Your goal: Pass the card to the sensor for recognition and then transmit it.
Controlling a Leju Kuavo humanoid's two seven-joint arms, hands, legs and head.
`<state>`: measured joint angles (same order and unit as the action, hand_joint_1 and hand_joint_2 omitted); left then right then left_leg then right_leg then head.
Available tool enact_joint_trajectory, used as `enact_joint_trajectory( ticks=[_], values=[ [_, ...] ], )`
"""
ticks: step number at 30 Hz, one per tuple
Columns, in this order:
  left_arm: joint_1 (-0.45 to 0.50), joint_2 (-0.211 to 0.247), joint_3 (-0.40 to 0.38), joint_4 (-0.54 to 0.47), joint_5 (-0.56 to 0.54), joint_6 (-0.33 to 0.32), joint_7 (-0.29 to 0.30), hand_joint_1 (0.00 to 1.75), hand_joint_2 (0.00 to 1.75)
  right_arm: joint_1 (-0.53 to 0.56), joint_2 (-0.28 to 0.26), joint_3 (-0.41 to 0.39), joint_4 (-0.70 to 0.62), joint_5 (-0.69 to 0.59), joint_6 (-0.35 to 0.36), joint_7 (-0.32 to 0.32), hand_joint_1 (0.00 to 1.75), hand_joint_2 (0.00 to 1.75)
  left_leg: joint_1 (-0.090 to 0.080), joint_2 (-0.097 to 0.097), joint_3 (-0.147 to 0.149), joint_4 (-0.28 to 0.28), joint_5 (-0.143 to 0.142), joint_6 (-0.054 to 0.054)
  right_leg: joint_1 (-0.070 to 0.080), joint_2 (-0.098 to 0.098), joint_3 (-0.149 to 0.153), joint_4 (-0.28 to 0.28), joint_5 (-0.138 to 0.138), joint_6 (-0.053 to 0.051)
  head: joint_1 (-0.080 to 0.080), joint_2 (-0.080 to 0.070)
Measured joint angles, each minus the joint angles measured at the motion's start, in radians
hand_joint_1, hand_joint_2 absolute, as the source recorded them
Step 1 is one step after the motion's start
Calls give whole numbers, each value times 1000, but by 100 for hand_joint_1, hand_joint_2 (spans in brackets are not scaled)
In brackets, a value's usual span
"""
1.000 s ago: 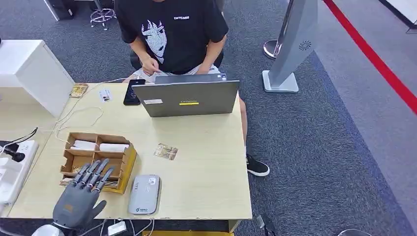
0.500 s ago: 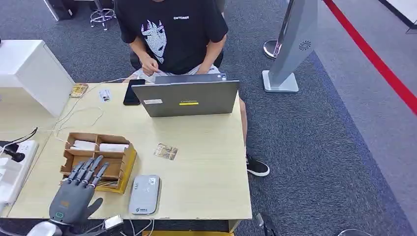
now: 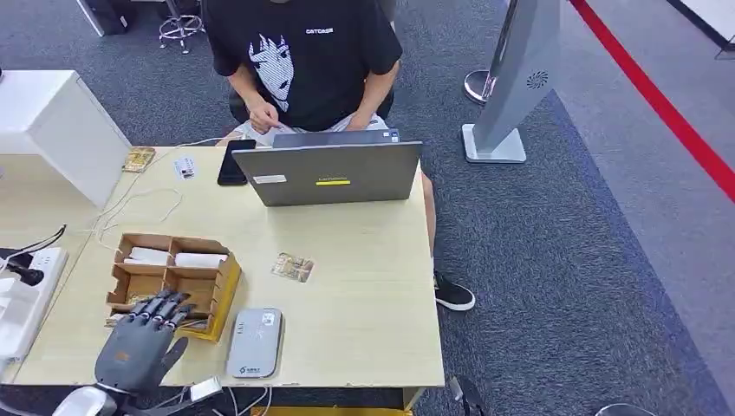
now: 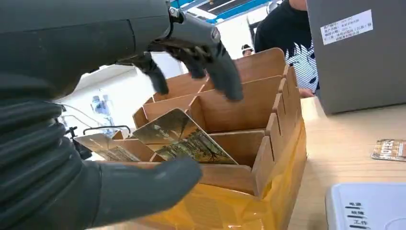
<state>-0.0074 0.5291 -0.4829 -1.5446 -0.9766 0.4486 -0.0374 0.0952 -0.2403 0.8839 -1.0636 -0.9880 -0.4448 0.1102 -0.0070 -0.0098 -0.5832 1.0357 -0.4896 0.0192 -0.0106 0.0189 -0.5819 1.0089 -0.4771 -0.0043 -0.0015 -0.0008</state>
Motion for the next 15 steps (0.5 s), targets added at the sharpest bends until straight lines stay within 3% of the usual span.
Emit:
enact_joint_trajectory(
  ticks=[15],
  values=[
    [59,31,32,-46,-15,2,68,175,175,24,-24,16,-38,-27,-39,-19,0,175,0,0,0,0,0,0,0,0,0,0,0,0,0,0]
  ],
)
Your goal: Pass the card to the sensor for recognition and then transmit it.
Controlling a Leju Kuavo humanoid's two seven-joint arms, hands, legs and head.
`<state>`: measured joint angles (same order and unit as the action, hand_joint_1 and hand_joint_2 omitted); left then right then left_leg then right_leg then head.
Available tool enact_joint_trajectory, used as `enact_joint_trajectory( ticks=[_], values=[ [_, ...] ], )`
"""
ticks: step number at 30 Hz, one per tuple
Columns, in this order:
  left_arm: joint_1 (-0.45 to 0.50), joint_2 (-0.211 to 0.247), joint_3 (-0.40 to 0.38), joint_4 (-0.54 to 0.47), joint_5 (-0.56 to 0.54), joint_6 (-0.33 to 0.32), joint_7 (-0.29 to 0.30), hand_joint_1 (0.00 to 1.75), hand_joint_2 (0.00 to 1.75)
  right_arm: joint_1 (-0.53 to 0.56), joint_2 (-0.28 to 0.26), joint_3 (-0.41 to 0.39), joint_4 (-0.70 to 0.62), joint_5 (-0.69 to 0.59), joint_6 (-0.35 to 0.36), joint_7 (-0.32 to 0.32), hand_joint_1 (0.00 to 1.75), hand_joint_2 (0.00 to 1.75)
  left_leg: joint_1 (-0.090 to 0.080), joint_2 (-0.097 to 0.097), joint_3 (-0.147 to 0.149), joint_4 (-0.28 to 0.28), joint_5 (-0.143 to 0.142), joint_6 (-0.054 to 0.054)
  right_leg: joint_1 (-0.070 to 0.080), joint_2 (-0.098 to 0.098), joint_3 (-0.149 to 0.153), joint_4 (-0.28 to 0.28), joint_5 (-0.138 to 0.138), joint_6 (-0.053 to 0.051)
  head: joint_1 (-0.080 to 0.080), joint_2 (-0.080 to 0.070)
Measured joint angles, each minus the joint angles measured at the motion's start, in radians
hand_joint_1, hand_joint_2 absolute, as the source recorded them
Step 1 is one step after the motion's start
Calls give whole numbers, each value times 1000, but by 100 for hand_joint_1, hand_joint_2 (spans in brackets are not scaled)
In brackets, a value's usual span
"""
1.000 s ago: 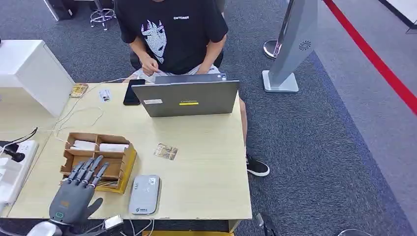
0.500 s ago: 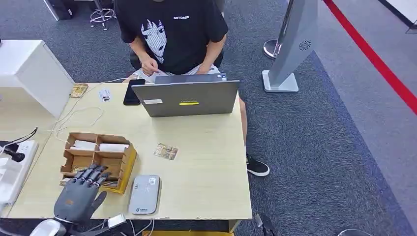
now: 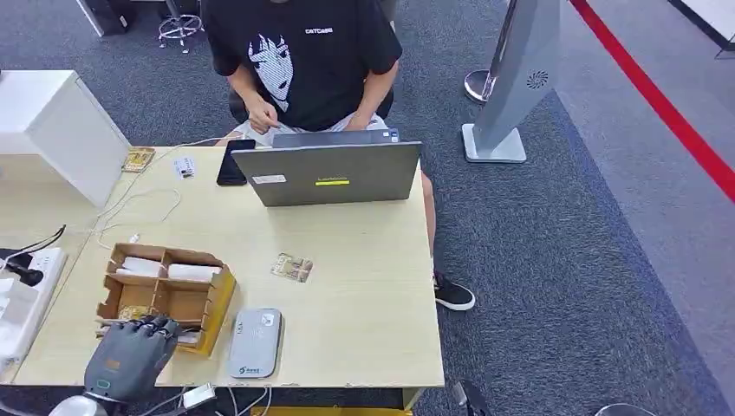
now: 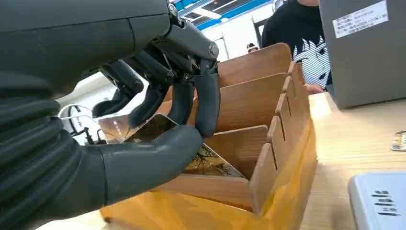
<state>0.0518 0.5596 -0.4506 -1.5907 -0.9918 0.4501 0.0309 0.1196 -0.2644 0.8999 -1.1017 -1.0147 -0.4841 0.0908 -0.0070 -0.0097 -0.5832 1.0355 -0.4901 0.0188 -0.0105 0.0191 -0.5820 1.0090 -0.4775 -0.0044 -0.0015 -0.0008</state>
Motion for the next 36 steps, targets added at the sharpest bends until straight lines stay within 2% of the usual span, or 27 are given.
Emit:
enact_joint_trajectory(
  ticks=[10,11,12,13,36],
  values=[
    [34,3,39,-26,-3,32,-22,175,175,8,-12,5,-20,-23,-17,-19,0,175,0,0,0,0,0,0,0,0,0,0,0,0,0,0],
    [35,2,40,-26,-3,37,-25,120,175,8,-12,6,-20,-24,-17,-21,0,175,0,0,0,0,0,0,0,0,0,0,0,0,0,0],
    [35,0,41,-26,-3,43,-30,120,175,8,-13,6,-20,-24,-17,-21,0,175,0,0,0,0,0,0,0,0,0,0,0,0,0,0],
    [35,-1,41,-26,-3,47,-32,0,175,7,-13,6,-20,-26,-17,-22,0,175,0,0,0,0,0,0,0,-1,0,0,0,0,0,0],
    [40,-27,63,-28,-14,65,-32,0,175,7,-16,8,-20,-32,-21,-32,0,175,0,0,0,0,0,0,0,-1,0,0,0,0,0,0]
  ],
)
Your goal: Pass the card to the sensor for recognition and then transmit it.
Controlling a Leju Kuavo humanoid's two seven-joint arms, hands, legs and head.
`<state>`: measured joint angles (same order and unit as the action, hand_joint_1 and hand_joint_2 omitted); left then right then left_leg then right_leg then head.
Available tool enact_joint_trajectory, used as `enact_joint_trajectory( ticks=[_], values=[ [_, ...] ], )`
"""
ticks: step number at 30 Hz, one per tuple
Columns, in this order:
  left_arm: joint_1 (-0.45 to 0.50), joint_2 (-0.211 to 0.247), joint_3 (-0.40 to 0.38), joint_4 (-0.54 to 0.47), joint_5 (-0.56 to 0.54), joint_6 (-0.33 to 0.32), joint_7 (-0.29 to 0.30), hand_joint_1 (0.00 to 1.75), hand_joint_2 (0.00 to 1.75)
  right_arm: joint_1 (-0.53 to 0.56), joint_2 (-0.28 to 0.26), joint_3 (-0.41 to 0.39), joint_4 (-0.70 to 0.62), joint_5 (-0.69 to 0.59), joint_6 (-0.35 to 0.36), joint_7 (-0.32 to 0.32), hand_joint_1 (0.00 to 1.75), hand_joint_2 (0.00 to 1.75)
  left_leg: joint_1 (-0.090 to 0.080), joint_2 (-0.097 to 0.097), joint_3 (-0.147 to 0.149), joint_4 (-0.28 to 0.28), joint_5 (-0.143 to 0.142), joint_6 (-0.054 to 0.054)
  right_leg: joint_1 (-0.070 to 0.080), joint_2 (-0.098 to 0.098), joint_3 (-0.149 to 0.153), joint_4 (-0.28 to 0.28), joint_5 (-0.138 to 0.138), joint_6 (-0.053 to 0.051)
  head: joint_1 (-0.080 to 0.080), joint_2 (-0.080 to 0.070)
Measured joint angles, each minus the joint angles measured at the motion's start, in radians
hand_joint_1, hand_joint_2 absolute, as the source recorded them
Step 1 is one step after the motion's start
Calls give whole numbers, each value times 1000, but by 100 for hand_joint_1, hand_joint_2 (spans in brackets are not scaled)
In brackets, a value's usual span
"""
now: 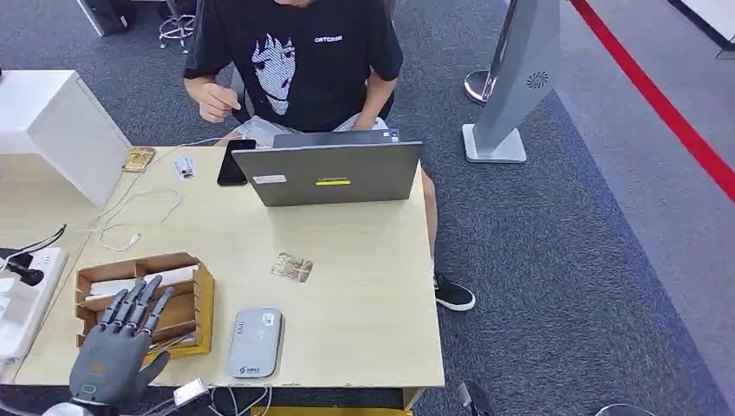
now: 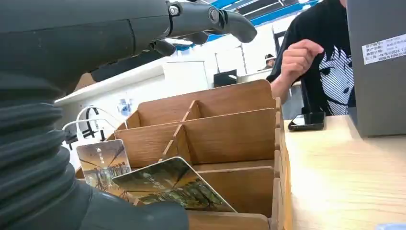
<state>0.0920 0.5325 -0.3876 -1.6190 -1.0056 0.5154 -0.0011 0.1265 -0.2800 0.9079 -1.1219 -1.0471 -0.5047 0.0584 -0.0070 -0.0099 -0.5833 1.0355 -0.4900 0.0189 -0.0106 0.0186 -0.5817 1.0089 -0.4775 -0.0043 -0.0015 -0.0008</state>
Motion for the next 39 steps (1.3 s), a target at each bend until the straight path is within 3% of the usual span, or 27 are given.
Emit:
enact_joint_trajectory(
  ticks=[1,17,24,39],
  values=[
    [4,0,0,-4,-5,-1,3,175,175,0,0,1,0,0,-2,0,0,175,0,0,0,0,0,0,0,0,0,0,0,0,0,0],
    [25,17,4,-60,-24,-48,62,175,175,12,-14,22,-34,-11,-34,-18,0,175,0,0,0,0,0,0,0,0,0,0,0,0,0,0],
    [26,17,8,-64,-28,-108,98,175,175,15,-19,26,-49,-22,-43,-21,0,175,0,0,0,0,0,0,0,0,0,0,0,0,0,0],
    [26,11,9,-71,-22,-75,83,171,175,15,-25,43,-53,-32,-44,-36,0,175,0,0,0,0,0,0,0,0,0,0,0,0,0,0]
  ],
)
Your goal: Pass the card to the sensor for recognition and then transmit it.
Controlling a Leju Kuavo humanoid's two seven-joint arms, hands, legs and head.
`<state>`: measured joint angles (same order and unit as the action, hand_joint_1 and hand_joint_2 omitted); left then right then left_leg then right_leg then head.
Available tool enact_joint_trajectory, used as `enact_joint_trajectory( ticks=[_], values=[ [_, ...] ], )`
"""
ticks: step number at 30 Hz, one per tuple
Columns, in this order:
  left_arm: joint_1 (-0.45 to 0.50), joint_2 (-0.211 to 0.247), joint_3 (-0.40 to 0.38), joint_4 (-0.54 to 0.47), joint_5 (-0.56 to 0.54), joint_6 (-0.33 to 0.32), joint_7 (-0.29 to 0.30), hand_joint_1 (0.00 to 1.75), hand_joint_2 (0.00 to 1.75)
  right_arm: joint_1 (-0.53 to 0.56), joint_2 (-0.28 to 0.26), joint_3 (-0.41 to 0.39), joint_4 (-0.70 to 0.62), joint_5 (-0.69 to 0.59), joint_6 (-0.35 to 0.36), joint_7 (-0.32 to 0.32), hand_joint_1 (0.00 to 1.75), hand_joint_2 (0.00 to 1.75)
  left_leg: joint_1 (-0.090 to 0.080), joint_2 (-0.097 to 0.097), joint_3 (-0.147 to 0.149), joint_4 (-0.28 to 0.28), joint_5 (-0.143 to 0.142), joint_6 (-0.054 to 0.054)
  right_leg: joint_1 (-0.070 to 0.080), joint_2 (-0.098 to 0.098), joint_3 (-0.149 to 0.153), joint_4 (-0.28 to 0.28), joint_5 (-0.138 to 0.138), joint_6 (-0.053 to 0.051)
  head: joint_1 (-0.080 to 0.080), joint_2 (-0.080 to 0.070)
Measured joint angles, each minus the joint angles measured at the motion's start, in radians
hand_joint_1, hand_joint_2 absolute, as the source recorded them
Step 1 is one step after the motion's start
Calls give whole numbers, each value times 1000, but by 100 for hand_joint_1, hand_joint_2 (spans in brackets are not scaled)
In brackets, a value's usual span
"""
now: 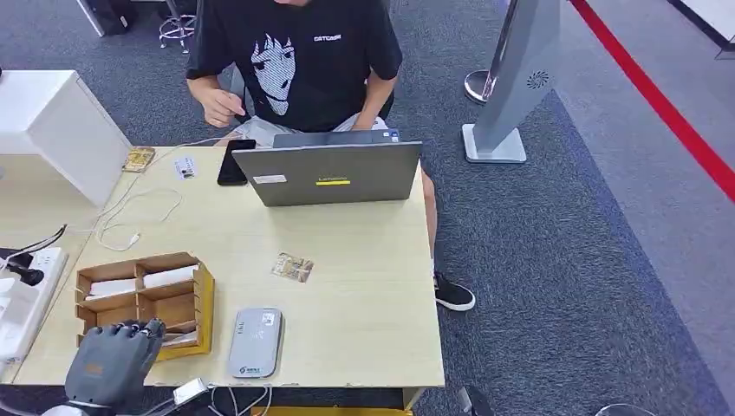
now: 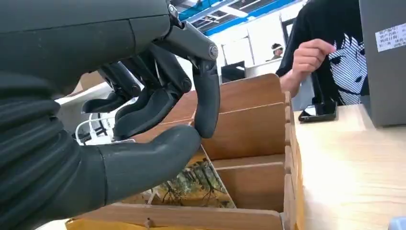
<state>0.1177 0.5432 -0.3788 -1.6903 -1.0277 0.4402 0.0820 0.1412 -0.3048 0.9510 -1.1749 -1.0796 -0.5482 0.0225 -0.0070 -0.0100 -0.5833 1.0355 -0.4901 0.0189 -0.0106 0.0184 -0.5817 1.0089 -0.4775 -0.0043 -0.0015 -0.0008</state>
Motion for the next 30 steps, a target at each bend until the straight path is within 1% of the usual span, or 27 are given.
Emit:
enact_joint_trajectory(
  ticks=[1,2,3,10,20,26,30],
  values=[
    [0,-1,0,0,0,0,0,152,175,0,-1,1,0,0,0,0,0,175,0,0,0,0,0,0,0,0,0,0,0,0,0,0],
    [0,-2,0,0,0,1,-1,51,175,0,-1,2,0,0,0,0,0,175,0,0,0,0,0,0,0,0,0,0,0,0,0,0],
    [0,-3,0,0,0,2,-2,2,175,0,-1,2,0,0,0,0,0,175,0,0,0,0,0,0,0,0,0,0,0,0,0,0],
    [0,-5,1,0,-3,18,-8,0,175,-1,-2,5,0,-3,0,-2,0,175,0,0,0,0,0,0,0,0,0,0,0,0,0,0],
    [2,-9,1,0,-29,18,-3,0,175,0,-3,6,0,-9,-6,-3,0,175,0,0,0,0,0,0,0,0,0,0,0,0,0,0],
    [3,-8,0,0,-42,16,13,0,175,0,-6,7,-4,-10,-10,-10,0,175,0,0,0,0,0,0,0,0,0,0,0,0,0,0],
    [3,-8,0,0,-43,-12,34,0,175,0,-9,11,-6,-14,-16,-16,0,175,0,0,0,0,0,0,0,0,0,0,0,0,0,0]
  ],
)
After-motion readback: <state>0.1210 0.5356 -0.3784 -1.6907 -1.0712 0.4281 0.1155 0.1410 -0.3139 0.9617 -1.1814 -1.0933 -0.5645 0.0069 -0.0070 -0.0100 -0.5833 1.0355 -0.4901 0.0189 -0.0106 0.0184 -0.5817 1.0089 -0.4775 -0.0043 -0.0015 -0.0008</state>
